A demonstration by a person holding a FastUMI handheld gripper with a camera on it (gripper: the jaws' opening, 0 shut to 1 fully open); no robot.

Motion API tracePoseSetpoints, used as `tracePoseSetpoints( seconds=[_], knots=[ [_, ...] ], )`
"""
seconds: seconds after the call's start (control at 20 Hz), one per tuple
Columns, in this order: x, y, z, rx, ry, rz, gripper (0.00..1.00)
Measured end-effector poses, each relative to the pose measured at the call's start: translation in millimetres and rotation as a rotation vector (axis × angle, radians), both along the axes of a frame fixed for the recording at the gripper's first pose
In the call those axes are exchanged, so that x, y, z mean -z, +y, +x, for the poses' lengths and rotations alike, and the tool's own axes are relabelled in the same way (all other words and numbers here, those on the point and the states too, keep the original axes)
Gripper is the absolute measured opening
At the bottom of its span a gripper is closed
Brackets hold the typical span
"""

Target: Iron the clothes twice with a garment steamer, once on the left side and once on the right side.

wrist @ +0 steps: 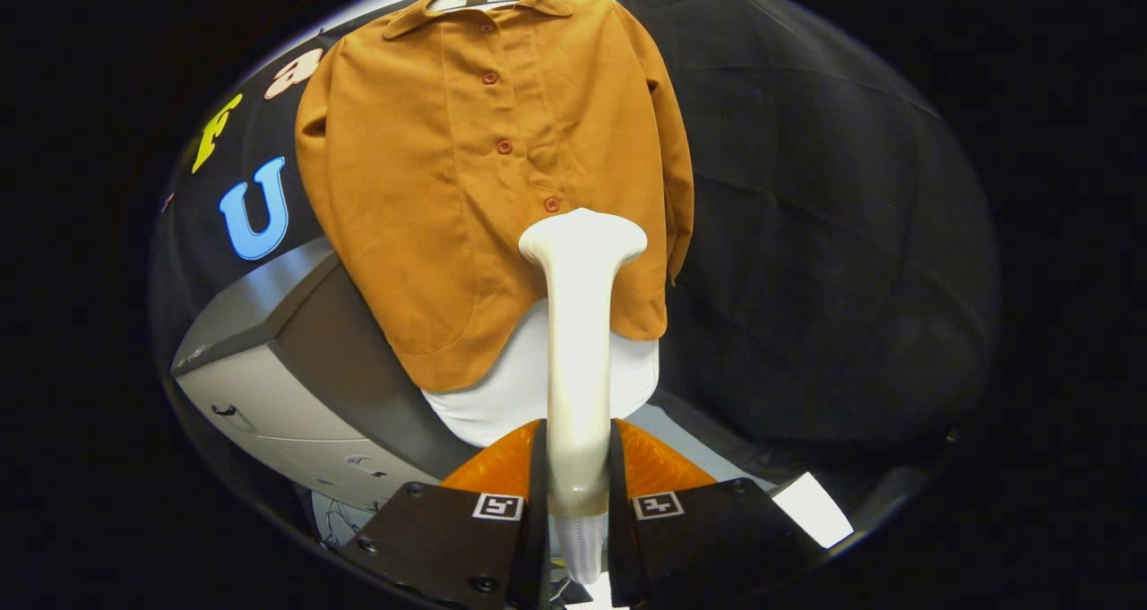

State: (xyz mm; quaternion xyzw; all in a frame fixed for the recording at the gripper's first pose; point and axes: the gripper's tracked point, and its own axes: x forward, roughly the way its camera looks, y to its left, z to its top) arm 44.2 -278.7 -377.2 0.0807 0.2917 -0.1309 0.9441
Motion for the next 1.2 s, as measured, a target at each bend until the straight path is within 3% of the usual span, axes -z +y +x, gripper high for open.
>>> tracePoseSetpoints(
  seconds=[0.5, 1.2],
  knots=[
    [-57.0, 53.2, -14.6, -0.066, -0.106, 0.031, 0.29],
    [-237.6, 116.6, 31.8, -0.156, -0.385, -0.067, 0.29]
  ],
)
